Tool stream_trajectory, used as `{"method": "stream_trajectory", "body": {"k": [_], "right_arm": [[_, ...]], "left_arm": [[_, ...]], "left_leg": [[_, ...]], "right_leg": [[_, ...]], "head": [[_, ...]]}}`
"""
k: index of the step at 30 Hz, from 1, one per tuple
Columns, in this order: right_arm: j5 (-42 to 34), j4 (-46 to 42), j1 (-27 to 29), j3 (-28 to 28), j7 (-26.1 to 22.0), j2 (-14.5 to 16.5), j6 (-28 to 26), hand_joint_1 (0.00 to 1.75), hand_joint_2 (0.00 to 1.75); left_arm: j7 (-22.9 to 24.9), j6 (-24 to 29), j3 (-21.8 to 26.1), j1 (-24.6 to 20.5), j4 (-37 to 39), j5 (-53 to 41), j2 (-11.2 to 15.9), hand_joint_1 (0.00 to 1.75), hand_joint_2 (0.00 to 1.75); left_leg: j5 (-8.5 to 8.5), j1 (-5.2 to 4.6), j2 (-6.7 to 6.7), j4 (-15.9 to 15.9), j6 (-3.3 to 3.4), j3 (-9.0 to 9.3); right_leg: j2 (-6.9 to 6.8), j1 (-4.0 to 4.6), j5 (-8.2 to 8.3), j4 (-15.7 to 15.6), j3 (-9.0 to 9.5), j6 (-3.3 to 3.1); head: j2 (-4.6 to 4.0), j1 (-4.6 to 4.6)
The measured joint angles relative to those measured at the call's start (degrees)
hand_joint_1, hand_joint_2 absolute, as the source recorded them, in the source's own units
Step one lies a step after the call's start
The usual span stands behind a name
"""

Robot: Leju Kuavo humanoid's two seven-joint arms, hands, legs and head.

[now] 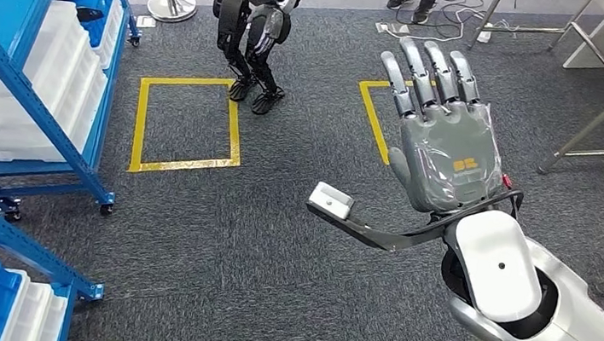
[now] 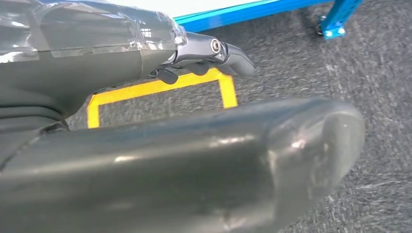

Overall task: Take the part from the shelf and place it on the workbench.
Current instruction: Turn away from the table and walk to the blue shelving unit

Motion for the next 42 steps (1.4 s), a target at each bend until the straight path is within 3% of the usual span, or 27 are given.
{"method": "stream_trajectory", "body": {"k": [1,3,5,6,7,8,10,12,13,15,17,18,20,21,22,24,26,28,30,32,34,36,37,38,39,41,42], "right_arm": [[0.0,0.0,-0.1,0.0,0.0,0.1,0.0,0.00,1.75],[0.0,0.1,-0.3,0.0,0.0,0.1,0.0,0.00,1.75],[0.0,0.2,-0.2,0.1,0.0,0.2,0.0,0.00,1.75],[-0.1,0.2,-0.2,0.2,0.0,0.2,0.0,0.00,1.75],[-0.2,0.3,-0.3,0.3,0.0,0.3,0.0,0.00,1.75],[-0.3,0.4,-0.3,0.4,0.0,0.3,0.0,0.00,1.75],[-0.6,0.4,-0.5,0.6,0.2,0.3,0.1,0.00,1.75],[-0.9,0.4,-0.7,0.6,0.4,0.3,0.3,0.00,1.75],[-1.1,0.4,-0.9,0.6,0.5,0.3,0.4,0.00,1.75],[-1.4,0.4,-1.2,0.6,0.7,0.3,0.7,0.00,1.75],[-1.7,0.3,-1.4,0.6,0.8,0.2,1.0,0.00,1.75],[-1.8,0.3,-1.5,0.6,0.8,0.0,1.1,0.00,1.75],[-2.1,0.3,-1.6,0.6,0.8,-0.2,1.5,0.00,1.75],[-2.3,0.3,-1.6,0.7,0.8,-0.3,1.7,0.00,1.75],[-2.6,0.3,-1.8,0.9,0.9,-0.3,1.9,0.00,1.75],[-3.2,0.3,-2.3,1.0,1.1,-0.3,2.0,0.00,1.75],[-3.7,0.2,-3.0,1.0,1.3,-0.5,2.0,0.00,1.75],[-4.1,0.1,-3.5,1.2,1.3,-0.7,1.9,0.00,1.75],[-4.4,0.1,-3.8,1.4,1.3,-0.8,1.8,0.00,1.75],[-4.7,0.1,-4.1,1.5,1.4,-0.7,1.6,0.00,1.75],[-4.9,0.1,-4.3,1.7,1.4,-0.7,1.5,0.00,1.75],[-5.4,0.1,-4.3,2.0,1.4,-0.7,1.3,0.00,1.75],[-5.6,0.1,-4.2,2.3,1.4,-0.7,1.1,0.00,1.75],[-5.8,0.1,-4.2,2.4,1.5,-0.7,1.0,0.00,1.75],[-5.9,0.1,-4.1,2.5,1.5,-0.7,0.8,0.00,1.75],[-6.0,0.1,-4.1,2.5,1.5,-0.7,0.6,0.00,1.75],[-6.1,0.1,-4.2,2.5,1.5,-0.8,0.5,0.00,1.75]], "left_arm": [[0.0,0.0,0.0,0.0,0.0,0.0,0.0,0.00,0.00],[0.0,0.0,0.0,0.0,0.0,0.0,0.1,0.00,0.00],[0.0,0.0,0.0,0.0,0.0,0.0,0.0,0.00,0.00],[0.1,0.0,0.0,0.1,0.0,0.1,0.1,0.00,0.00],[0.1,0.0,0.0,0.2,0.0,0.1,0.1,0.00,0.00],[0.2,0.0,0.0,0.2,0.0,0.1,0.1,0.00,0.00],[0.2,0.0,0.0,0.2,0.0,0.2,0.2,0.00,0.00],[0.1,0.0,0.0,0.3,0.0,0.2,0.2,0.00,0.00],[0.1,0.0,0.0,0.3,0.0,0.2,0.3,0.00,0.00],[0.1,0.0,0.0,0.4,0.0,0.3,0.3,0.00,0.00],[0.0,0.0,0.0,0.4,0.0,0.4,0.3,0.00,0.00],[0.0,0.0,0.0,0.3,0.0,0.4,0.3,0.00,0.00],[0.0,0.0,0.0,0.3,0.0,0.4,0.2,0.00,0.00],[0.0,0.0,0.0,0.4,0.0,0.4,0.2,0.00,0.00],[0.1,0.0,0.0,0.4,0.0,0.4,0.2,0.00,0.00],[0.1,0.0,0.0,0.4,0.0,0.4,0.2,0.00,0.00],[0.2,0.0,0.0,0.4,0.0,0.3,0.2,0.00,0.00],[0.3,0.1,0.0,0.4,0.0,0.2,0.2,0.00,0.00],[0.4,0.1,0.0,0.6,0.0,0.1,0.3,0.00,0.00],[0.4,0.2,0.0,0.7,0.0,0.0,0.4,0.00,0.00],[0.4,0.2,0.0,0.6,0.0,-0.1,0.5,0.00,0.00],[0.5,0.3,0.0,0.6,0.0,-0.1,0.5,0.00,0.00],[0.6,0.4,0.0,0.7,0.0,-0.1,0.5,0.00,0.00],[0.7,0.5,0.0,0.7,0.0,-0.1,0.5,0.00,0.00],[0.9,0.7,0.0,0.7,0.0,-0.1,0.6,0.00,0.00],[1.0,0.9,0.0,0.7,0.0,-0.1,0.7,0.00,0.00],[1.0,1.0,0.0,0.6,0.0,-0.1,0.7,0.00,0.00]], "left_leg": [[-0.83,-0.08,1.34,0.9,-0.35,-0.54],[-4.18,0.03,4.55,5.9,-1.06,-2.95],[-7.39,0.54,5.45,13.0,-1.78,-6.34],[-7.64,0.76,5.46,14.7,-2.05,-7.11],[-6.93,0.95,5.59,14.6,-2.30,-6.93],[-5.33,1.09,6.02,12.2,-2.48,-5.54],[-2.26,1.02,8.58,4.8,-2.50,-1.37],[-1.41,0.74,10.54,0.7,-1.69,0.73],[-1.61,0.56,10.57,0.5,-1.17,0.69],[-1.40,0.64,9.18,0.5,-0.39,0.47],[-1.13,0.81,7.84,0.3,0.20,0.49],[-1.03,0.86,7.15,0.3,0.41,0.50],[-0.91,0.78,5.67,0.3,0.68,0.49],[-0.87,0.71,4.90,0.3,0.75,0.50],[-0.85,0.63,4.13,0.3,0.80,0.53],[-0.80,0.46,2.64,0.3,0.83,0.71],[-0.71,0.40,1.29,0.4,0.68,0.70],[-0.44,0.56,0.22,0.4,0.17,0.25],[-0.21,0.73,-0.36,0.4,-0.48,-0.23],[-1.51,0.56,2.31,1.9,-1.07,-1.16],[-4.97,0.61,5.39,7.3,-1.61,-3.76],[-7.79,1.03,5.59,14.0,-2.07,-6.82],[-7.83,1.17,5.54,15.4,-2.28,-7.41],[-6.84,1.31,5.64,14.7,-2.46,-6.91],[-5.09,1.39,6.21,11.9,-2.60,-5.31],[-2.32,1.22,9.22,4.7,-2.65,-1.34],[-1.78,1.06,10.38,2.3,-2.34,-0.11]], "right_leg": [[-0.65,-0.09,0.28,-0.5,0.14,-0.06],[-1.98,-0.19,0.63,-1.0,0.32,-0.19],[-3.47,-0.22,0.61,-1.0,0.31,-0.24],[-4.20,-0.26,0.54,-1.0,0.32,-0.18],[-4.93,-0.31,0.44,-0.9,0.33,-0.05],[-5.56,-0.36,0.30,-0.8,0.36,0.14],[-6.69,-0.28,-0.18,-0.2,0.40,0.77],[-7.65,0.01,-0.62,0.3,0.42,1.38],[-8.12,0.15,-0.72,0.4,0.44,1.58],[-8.33,-0.04,-1.08,0.5,0.55,1.95],[-6.03,-0.37,-3.25,3.1,-0.43,2.45],[-4.43,-0.49,-5.14,6.3,-1.77,2.67],[-3.04,-0.47,-8.62,14.3,-5.50,2.74],[-2.84,-0.43,-9.19,17.0,-6.84,2.65],[-2.71,-0.40,-8.61,17.5,-7.27,2.45],[-2.00,-0.36,-4.65,12.3,-5.17,1.77],[0.23,-0.37,-1.21,4.8,-1.91,0.92],[1.48,-0.28,-0.54,1.4,-0.48,0.54],[0.44,-0.25,-0.41,0.7,-0.35,0.51],[-0.82,-0.40,0.06,-0.1,-0.12,0.27],[-2.15,-0.43,0.31,-0.4,0.00,0.06],[-3.54,-0.42,0.29,-0.4,-0.02,0.01],[-4.24,-0.43,0.24,-0.4,-0.02,0.07],[-4.91,-0.46,0.16,-0.3,-0.01,0.19],[-5.52,-0.49,0.02,-0.2,0.01,0.40],[-6.54,-0.38,-0.49,0.4,0.00,1.07],[-6.99,-0.22,-0.73,0.7,-0.02,1.42]], "head": [[0.00,-0.26],[0.00,-0.86],[0.00,-1.39],[0.00,-1.53],[0.00,-1.67],[0.00,-1.73],[0.00,-1.84],[0.00,-1.91],[0.00,-1.89],[0.00,-1.71],[0.00,-1.51],[0.00,-1.28],[0.00,-0.75],[0.00,-0.52],[0.00,-0.30],[0.00,0.09],[0.00,0.09],[0.00,0.06],[0.00,0.16],[0.00,-0.24],[0.00,-0.83],[0.00,-1.27],[0.00,-1.46],[0.00,-1.59],[0.00,-1.68],[0.00,-1.88],[0.00,-1.94]]}}
